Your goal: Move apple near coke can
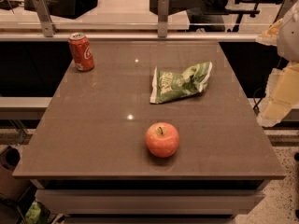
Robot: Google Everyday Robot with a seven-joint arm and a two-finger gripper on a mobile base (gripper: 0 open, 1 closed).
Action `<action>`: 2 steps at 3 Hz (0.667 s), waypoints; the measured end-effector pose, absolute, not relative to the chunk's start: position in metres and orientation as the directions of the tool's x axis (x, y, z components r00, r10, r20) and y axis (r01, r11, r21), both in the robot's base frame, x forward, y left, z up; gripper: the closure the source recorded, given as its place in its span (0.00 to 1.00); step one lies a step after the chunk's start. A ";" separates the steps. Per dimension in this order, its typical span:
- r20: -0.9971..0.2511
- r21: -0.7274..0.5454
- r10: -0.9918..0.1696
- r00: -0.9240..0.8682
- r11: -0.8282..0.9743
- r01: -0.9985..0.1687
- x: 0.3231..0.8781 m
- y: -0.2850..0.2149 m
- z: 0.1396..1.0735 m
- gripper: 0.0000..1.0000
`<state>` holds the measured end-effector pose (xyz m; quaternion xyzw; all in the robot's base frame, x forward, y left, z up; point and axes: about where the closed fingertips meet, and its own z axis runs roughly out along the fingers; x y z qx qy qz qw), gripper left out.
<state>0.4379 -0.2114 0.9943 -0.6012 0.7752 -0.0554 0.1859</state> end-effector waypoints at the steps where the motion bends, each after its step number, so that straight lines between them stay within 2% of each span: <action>1: -0.222 -0.309 -0.953 -0.208 0.271 -0.912 0.438 -0.211 0.994 0.00; 2: -0.263 -0.303 -0.945 -0.193 0.271 -0.913 0.436 -0.205 0.991 0.00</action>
Offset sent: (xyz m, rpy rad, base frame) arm -0.0036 0.0155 -0.0124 0.1203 -0.0009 0.0383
